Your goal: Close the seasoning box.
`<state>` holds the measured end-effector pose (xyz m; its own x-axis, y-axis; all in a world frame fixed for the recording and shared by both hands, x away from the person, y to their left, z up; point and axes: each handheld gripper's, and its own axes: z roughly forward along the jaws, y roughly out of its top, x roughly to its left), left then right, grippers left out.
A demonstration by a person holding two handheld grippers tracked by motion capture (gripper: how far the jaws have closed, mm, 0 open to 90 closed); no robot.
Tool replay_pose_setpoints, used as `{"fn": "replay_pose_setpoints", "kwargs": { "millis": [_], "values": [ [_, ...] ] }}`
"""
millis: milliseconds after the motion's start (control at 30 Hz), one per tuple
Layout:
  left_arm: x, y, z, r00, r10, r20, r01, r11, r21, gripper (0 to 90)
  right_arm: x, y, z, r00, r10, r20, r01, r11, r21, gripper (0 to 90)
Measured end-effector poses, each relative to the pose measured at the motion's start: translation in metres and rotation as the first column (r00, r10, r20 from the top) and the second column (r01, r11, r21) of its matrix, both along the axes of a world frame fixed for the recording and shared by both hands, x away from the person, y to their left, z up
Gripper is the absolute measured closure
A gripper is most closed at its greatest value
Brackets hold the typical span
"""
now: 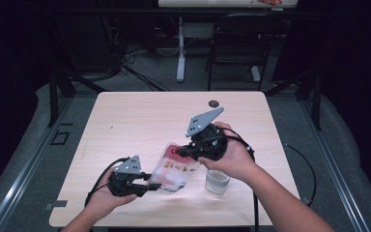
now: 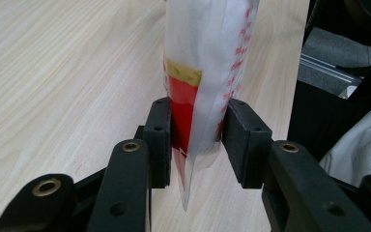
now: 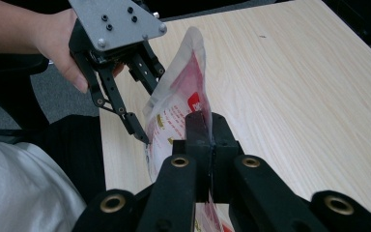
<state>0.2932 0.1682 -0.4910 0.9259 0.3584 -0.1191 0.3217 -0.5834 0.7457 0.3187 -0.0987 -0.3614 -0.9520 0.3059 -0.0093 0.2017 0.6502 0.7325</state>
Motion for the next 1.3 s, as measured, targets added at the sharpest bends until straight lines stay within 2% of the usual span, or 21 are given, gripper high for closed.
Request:
{"fn": "replay_pose_setpoints", "kwargs": {
  "millis": [267, 567, 767, 1300],
  "values": [
    [-0.001, 0.002, 0.004, 0.9999, -0.005, -0.012, 0.005, 0.9996, 0.028, 66.1, 0.0, -0.004, -0.005, 1.0, -0.002, -0.009, 0.002, 1.0, 0.01, 89.9],
    [0.002, 0.004, 0.006, 0.9995, -0.001, -0.033, 0.002, 0.9998, 0.018, 67.2, 0.002, -0.013, -0.012, 0.9995, -0.026, -0.02, 0.026, 0.999, 0.021, 89.8],
    [0.002, 0.002, 0.013, 0.9999, 0.004, -0.011, -0.004, 0.9991, 0.043, 67.8, 0.001, -0.021, -0.015, 0.9989, -0.039, -0.027, 0.04, 0.999, 0.024, 89.8],
    [0.003, 0.007, 0.021, 0.9998, 0.015, -0.013, -0.015, 0.9986, 0.05, 69.8, 0.003, -0.034, -0.029, 0.9967, -0.063, -0.052, 0.064, 0.997, 0.03, 89.7]
  ]
}}
